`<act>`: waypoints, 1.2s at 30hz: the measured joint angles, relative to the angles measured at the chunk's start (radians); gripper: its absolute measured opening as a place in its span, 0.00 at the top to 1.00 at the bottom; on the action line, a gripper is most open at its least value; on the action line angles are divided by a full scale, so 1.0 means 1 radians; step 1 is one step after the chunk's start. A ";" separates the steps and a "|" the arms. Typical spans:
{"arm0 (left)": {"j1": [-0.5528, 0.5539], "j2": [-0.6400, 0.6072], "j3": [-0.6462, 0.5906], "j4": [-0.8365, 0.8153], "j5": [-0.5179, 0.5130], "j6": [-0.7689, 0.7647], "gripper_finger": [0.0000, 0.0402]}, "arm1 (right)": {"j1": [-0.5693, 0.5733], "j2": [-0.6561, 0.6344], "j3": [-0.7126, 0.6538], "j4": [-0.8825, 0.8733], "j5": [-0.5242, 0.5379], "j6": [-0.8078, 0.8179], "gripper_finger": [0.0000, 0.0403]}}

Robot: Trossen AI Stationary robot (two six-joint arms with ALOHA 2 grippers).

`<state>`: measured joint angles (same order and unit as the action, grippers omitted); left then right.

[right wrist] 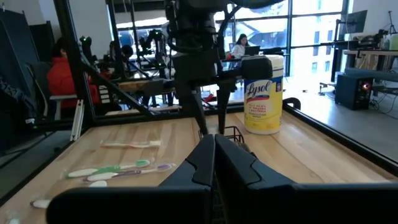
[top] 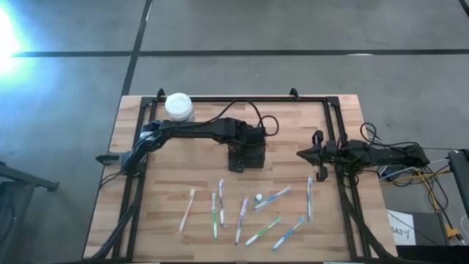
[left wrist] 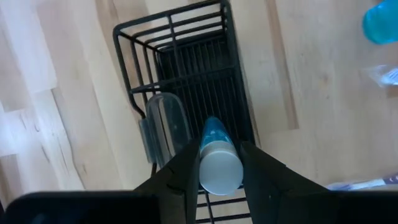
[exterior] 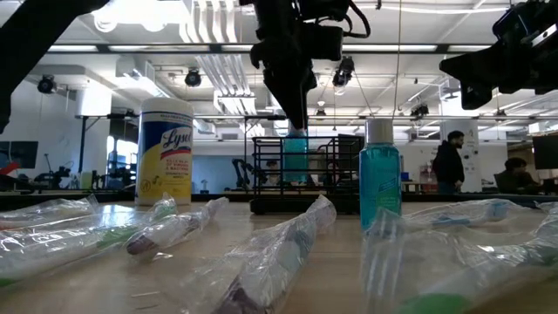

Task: Pick & Place toothbrushing station
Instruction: Put the left mouthwash into the black mesh organizer

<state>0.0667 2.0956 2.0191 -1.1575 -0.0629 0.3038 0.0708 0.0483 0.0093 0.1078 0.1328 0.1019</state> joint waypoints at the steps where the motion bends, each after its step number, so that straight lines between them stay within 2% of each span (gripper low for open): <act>1: 0.002 0.000 -0.006 0.006 0.000 0.000 0.76 | 0.000 0.000 0.000 0.000 0.000 0.000 0.98; 14: 0.011 -0.003 -0.120 0.094 0.020 -0.003 0.76 | 0.000 0.000 0.000 0.000 0.000 0.001 0.98; 21: 0.012 -0.004 -0.127 0.103 0.023 -0.007 0.75 | 0.000 0.000 0.000 0.000 0.000 0.000 0.98; 30: 0.013 -0.003 -0.122 0.097 0.021 -0.010 0.54 | 0.001 0.000 0.000 0.000 0.000 0.002 0.98; 36: 0.012 -0.011 -0.122 0.096 0.022 -0.009 0.49 | 0.001 0.000 0.000 0.000 0.000 0.001 0.98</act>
<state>0.0788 2.0846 1.8969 -1.0617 -0.0410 0.2947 0.0715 0.0483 0.0093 0.1081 0.1326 0.1032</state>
